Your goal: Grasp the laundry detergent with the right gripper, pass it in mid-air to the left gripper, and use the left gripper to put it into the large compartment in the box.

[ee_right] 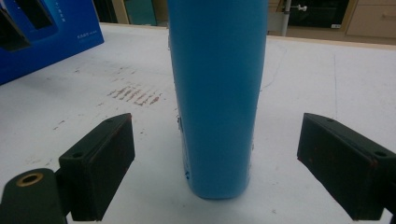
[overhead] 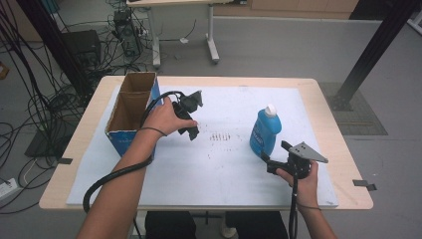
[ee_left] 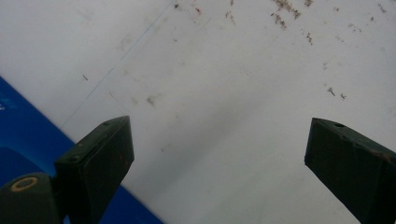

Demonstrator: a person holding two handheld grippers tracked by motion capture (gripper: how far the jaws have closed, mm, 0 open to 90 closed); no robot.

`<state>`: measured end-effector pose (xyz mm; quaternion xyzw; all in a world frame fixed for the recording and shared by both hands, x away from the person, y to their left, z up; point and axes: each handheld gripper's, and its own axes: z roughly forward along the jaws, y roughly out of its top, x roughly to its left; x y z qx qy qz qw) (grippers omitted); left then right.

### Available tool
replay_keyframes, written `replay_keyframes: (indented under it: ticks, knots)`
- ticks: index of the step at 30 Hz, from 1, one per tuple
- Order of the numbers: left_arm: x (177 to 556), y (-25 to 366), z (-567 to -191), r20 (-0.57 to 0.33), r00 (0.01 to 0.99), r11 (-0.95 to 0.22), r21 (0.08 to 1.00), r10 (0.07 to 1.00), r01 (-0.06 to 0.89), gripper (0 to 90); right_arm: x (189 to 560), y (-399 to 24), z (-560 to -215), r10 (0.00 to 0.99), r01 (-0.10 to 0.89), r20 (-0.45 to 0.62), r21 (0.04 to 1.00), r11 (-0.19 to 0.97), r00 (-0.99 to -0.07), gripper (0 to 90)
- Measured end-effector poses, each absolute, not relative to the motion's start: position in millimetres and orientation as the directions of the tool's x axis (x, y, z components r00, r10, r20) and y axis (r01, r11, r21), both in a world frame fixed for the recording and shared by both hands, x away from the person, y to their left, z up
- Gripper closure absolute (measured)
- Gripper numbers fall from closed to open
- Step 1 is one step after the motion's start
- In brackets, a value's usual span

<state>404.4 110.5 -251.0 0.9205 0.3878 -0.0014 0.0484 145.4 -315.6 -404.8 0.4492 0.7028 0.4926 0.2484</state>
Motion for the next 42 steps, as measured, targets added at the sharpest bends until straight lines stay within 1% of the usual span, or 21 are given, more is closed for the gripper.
replay_keyframes:
  ticks: [42]
  knots:
    - [406.8, 104.7, -252.2, -0.035, 0.705, -0.701, 0.085, 0.708, 0.708, 8.4, 145.8, -318.2, -407.7, 0.877, 0.394, 0.113, 0.914, 0.092, -0.468, 10.8]
